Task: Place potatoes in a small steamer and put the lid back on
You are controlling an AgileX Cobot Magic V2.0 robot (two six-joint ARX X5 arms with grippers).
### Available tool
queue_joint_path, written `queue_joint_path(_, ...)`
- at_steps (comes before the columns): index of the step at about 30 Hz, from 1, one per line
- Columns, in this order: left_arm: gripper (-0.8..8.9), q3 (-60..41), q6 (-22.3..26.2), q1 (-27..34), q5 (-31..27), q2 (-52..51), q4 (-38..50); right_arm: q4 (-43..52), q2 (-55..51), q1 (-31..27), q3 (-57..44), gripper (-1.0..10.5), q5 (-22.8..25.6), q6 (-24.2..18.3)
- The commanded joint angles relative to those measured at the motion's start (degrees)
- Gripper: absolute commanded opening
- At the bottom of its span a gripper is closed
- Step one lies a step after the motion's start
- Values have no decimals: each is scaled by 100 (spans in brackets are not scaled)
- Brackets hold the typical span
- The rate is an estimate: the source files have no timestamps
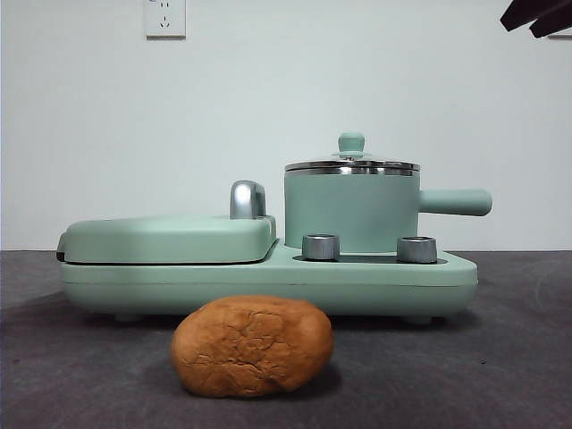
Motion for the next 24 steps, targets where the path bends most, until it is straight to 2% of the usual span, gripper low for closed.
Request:
queue_joint_path(1,248,138,-151,-59,17,37,175,33,24,26,96,309,2,-42)
queue_joint_path(5,248,138,-616,-125,4,184,643,33,24,26,96,309,2,-42)
queue_joint_path(13,248,140,-1464,-507,-31,1027,2328,37,24,26,96,308,4,-39)
queue_joint_path(19,245,175,-1738,-885,-315,1836,3473,37,24,26,96,308,4,-42)
queue_joint_path(24,246,505,-1729,-1167,-533,2562,3729,39,24,26,96,308,7,-39)
